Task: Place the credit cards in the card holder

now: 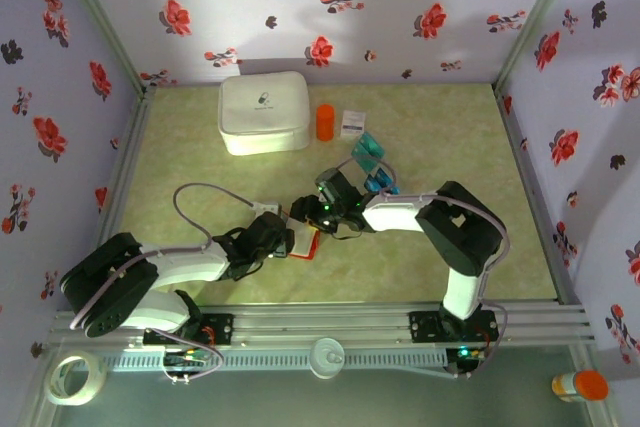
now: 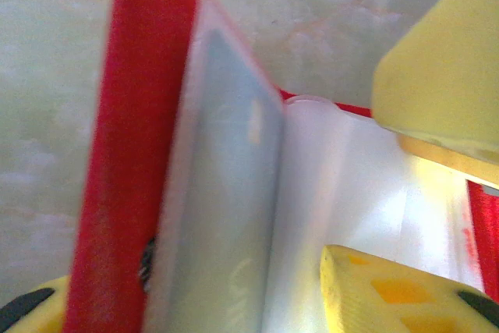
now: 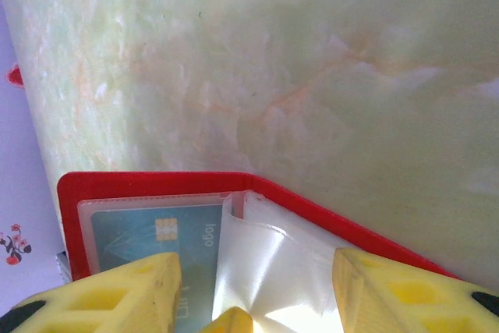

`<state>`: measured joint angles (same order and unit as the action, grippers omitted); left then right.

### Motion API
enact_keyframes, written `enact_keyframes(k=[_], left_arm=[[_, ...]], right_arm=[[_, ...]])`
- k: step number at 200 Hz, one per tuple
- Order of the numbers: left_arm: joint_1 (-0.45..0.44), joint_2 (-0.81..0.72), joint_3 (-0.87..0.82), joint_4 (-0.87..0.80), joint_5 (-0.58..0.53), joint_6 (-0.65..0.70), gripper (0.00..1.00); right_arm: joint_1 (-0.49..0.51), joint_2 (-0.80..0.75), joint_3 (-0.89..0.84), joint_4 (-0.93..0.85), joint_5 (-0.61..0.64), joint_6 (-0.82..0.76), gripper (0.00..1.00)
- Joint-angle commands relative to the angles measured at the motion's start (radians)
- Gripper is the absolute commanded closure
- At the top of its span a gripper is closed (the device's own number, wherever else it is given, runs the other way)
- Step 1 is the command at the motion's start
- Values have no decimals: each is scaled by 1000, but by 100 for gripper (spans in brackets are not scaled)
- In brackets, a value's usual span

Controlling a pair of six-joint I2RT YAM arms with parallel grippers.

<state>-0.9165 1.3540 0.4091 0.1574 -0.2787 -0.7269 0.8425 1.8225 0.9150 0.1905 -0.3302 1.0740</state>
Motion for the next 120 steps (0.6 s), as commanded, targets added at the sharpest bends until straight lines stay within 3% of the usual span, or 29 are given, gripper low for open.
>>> enact_keyframes(k=[1, 18, 80, 120], left_arm=[[-4, -18, -20, -23, 7, -9, 46], [-4, -28, -20, -33, -1, -7, 42], [-4, -44, -20, -44, -6, -4, 44], [-3, -54, -19, -53, -11, 0, 41]], right_arm=[[4, 42, 6, 16, -26, 34, 46], [3, 42, 10, 23, -29, 41, 46], [0, 33, 8, 57, -47, 59, 52], [-1, 40, 10, 105, -75, 86, 54]])
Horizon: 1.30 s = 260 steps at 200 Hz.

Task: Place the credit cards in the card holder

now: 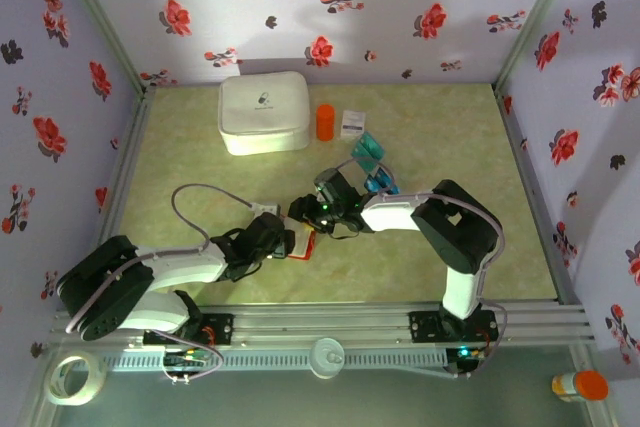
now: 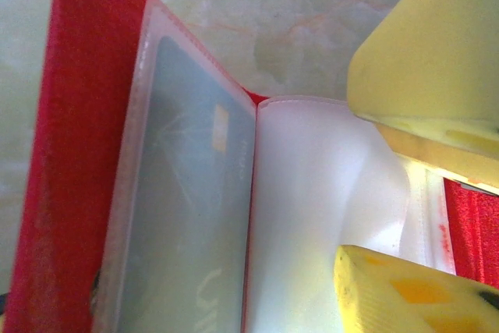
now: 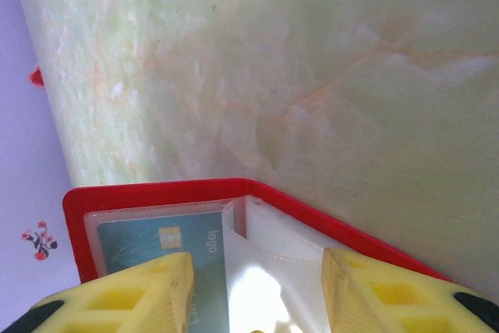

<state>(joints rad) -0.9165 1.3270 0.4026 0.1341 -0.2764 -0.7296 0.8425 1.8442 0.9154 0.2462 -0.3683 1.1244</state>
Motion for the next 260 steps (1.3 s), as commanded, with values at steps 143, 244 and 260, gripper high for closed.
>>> enact_keyframes(k=[143, 244, 260], left_arm=[[59, -342, -7, -163, -62, 26, 0], [192, -571, -21, -311, -94, -23, 0], [196, -578, -35, -314, -93, -28, 0]], right_arm=[[21, 12, 52, 77, -73, 75, 56], [79, 162, 229, 33, -65, 90, 52], [82, 192, 255, 35, -65, 98, 52]])
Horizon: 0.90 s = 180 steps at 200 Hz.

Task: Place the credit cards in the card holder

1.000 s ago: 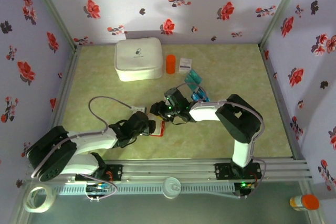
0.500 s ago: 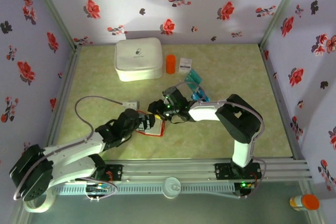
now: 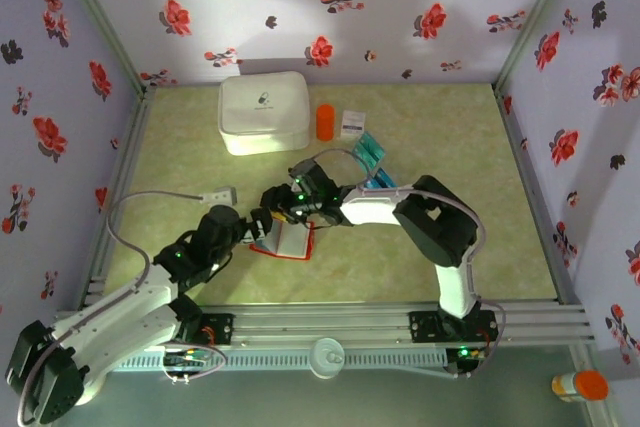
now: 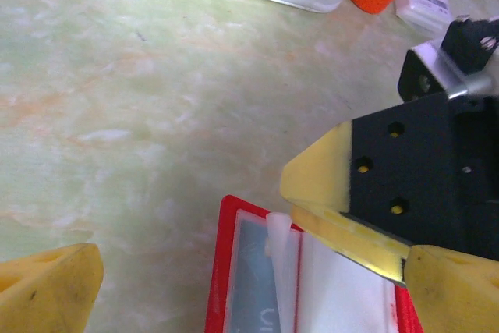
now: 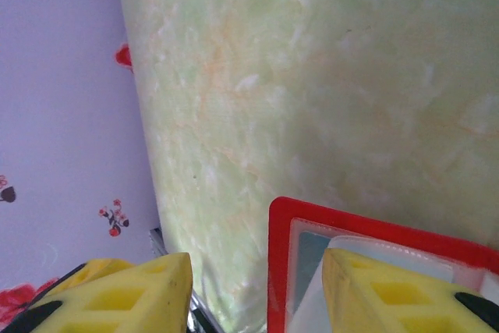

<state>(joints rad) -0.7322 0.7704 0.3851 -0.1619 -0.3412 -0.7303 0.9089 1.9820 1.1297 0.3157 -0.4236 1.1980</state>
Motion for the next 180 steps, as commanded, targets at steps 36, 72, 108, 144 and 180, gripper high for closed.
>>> enact_keyframes(k=[36, 72, 108, 144, 180], left_arm=[[16, -23, -56, -7, -15, -43, 0], [16, -24, -112, 8, 0, -67, 0], [16, -17, -153, 31, 10, -90, 0], [16, 54, -160, 74, 16, -92, 0], [16, 163, -129, 73, -2, -104, 0]], right_arm=[[16, 80, 53, -20, -13, 38, 52], [11, 66, 54, -19, -14, 38, 52], [-4, 38, 58, -18, -17, 35, 51], [-24, -12, 52, -38, -25, 16, 51], [-37, -121, 12, -138, 4, -68, 51]])
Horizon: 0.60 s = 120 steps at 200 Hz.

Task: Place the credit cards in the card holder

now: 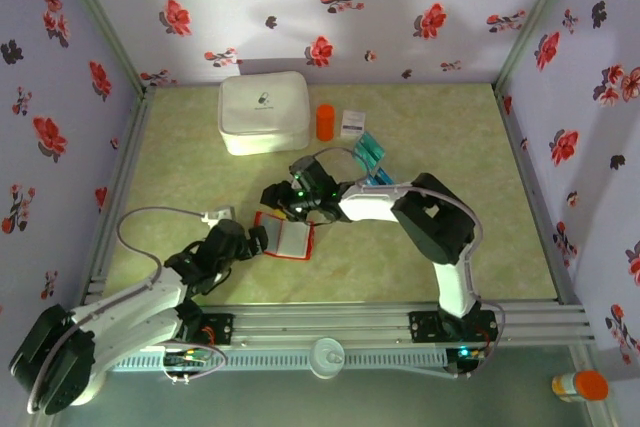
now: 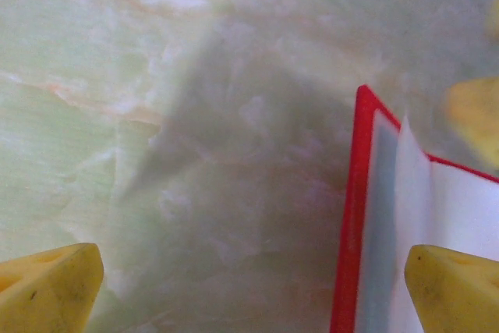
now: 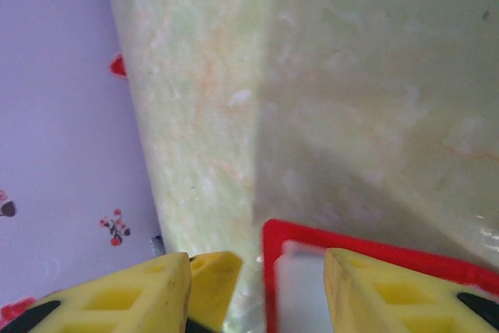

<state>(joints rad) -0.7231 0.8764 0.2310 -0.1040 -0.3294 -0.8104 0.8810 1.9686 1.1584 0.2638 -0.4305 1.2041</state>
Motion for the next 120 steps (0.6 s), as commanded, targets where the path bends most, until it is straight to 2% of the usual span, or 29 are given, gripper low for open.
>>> enact_keyframes(k=[1, 28, 58, 80, 120], left_arm=[[7, 59, 27, 13, -14, -24, 0], [7, 107, 42, -13, -38, -50, 0], [7, 95, 37, -24, -53, -64, 0], [8, 82, 32, -35, -57, -65, 0], [8, 79, 45, -54, -58, -56, 0]], right_arm=[[-9, -112, -17, -93, 13, -79, 51], [-8, -217, -54, -302, 102, -229, 50], [7, -307, -103, -547, 280, -383, 47], [30, -330, -134, -623, 356, -429, 45], [74, -267, -123, -658, 393, -453, 45]])
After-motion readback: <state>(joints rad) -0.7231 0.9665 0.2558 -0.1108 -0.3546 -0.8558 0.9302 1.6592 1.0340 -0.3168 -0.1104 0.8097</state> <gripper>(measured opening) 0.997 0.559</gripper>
